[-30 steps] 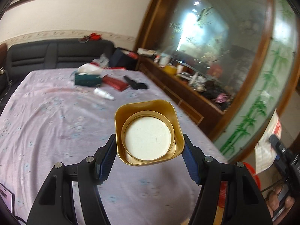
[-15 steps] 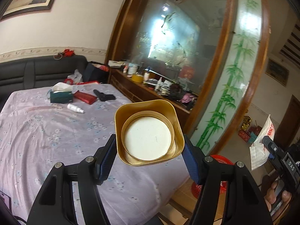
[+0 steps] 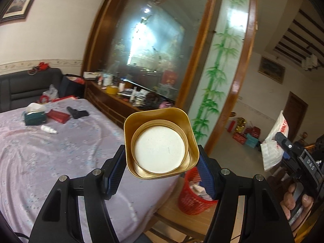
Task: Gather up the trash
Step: 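Carry the snack wrapper and gold lid with both tools to the red basket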
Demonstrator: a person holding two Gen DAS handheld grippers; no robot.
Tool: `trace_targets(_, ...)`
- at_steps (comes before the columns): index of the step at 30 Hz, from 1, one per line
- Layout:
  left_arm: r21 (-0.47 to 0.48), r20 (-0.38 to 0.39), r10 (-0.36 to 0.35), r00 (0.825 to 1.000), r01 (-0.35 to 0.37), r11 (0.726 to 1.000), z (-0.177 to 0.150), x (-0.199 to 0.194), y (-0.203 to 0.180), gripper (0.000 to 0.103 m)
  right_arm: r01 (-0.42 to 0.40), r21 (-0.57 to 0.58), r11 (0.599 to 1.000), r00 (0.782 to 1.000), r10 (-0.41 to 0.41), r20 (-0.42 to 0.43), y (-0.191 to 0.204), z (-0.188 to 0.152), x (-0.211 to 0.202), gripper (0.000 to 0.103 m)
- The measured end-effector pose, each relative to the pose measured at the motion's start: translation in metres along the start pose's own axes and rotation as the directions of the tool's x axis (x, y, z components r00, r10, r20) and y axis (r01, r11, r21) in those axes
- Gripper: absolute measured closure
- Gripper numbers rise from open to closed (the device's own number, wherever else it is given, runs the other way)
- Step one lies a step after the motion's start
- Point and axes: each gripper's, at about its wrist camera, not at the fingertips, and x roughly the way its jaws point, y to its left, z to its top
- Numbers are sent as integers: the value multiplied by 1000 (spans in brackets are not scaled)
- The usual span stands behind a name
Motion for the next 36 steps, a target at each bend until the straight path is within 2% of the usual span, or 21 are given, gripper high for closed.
trace_targets(7,27,-34,-71,997,72,997,-3,19,-26,38,54,-12,998,998,-54,21,-3,3,-13,53)
trace_targets(15,55,-76,-92,993,97,994,-13,42,-40,38,98,-6,995,995,-98,0,-20,-11,-17,53)
trace_targets(36,94,-171,-155,973,173,980,-29,92,-73,38,201,28,979,979,-199,-43,-59,-15,-14,53)
